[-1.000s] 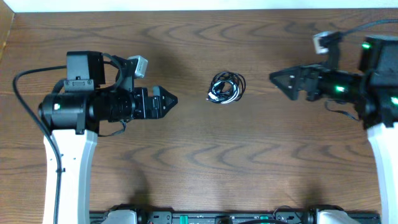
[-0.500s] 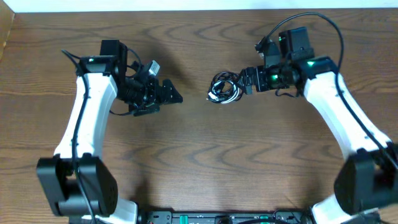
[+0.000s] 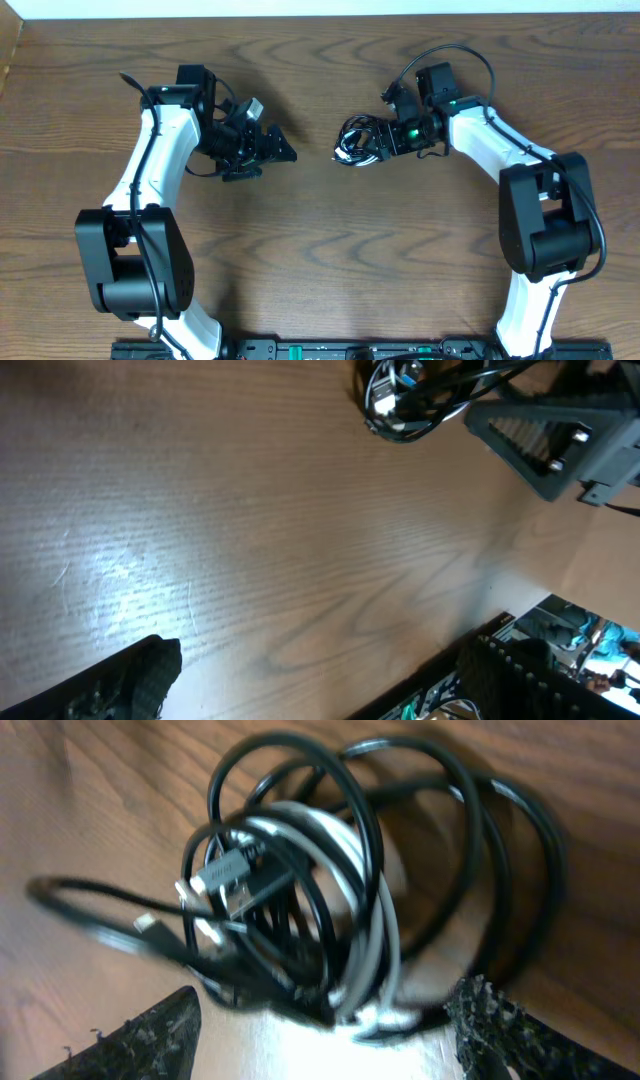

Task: Untangle cables
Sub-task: 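Move both grippers toward the cable bundle from left and right, then grasp the black and white cable bundle with both grippers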

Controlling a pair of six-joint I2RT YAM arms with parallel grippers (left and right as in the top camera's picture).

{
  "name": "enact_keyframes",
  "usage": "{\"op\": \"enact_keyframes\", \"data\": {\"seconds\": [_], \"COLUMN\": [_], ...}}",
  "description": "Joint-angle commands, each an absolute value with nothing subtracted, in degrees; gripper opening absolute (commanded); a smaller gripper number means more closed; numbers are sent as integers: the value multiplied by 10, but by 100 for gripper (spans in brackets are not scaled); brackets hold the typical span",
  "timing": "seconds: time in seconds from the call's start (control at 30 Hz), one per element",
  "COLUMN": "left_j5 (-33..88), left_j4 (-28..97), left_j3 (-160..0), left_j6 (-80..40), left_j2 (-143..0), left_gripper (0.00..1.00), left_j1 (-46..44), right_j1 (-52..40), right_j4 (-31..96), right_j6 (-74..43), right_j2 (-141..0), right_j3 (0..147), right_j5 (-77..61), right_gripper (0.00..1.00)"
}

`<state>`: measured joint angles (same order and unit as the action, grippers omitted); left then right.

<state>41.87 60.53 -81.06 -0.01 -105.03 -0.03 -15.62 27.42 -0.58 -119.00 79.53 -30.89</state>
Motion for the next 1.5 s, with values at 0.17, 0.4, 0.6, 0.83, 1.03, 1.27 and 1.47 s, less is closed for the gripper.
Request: {"op": "enact_keyframes", "data": {"seconds": [0.17, 0.4, 0.6, 0.83, 1.03, 1.27, 1.47], "left_j5": [405, 404, 404, 404, 404, 404, 404], "left_j4": [589, 577, 578, 575, 575, 575, 575], "left_j3": [-811, -811, -808, -808, -808, -808, -808], "left_j6": [1, 1, 1, 1, 1, 1, 1], "left_j2": [-1055, -1055, -1055, -1056, -1056, -1056, -1056], "left_gripper": [94, 94, 94, 94, 94, 94, 94], "left_j1": [-27, -46, -56, -56, -56, -56, -56], "right_j1": [-173, -173, -151, -146, -195, -233, -233], "right_j4": [178, 184, 168, 141, 146, 136, 129], "right_j6": [-10, -17, -51, 4, 122, 134, 133], "right_j2": [-1212, -1212, -1157, -1100, -1142, -1184, -1223], "right_j3": [802, 802, 804, 803, 803, 803, 803], "right_j5": [-315, -366, -413, -374, -357, -219, -231], "right_gripper": [25, 1, 29, 81, 99, 81, 73]}}
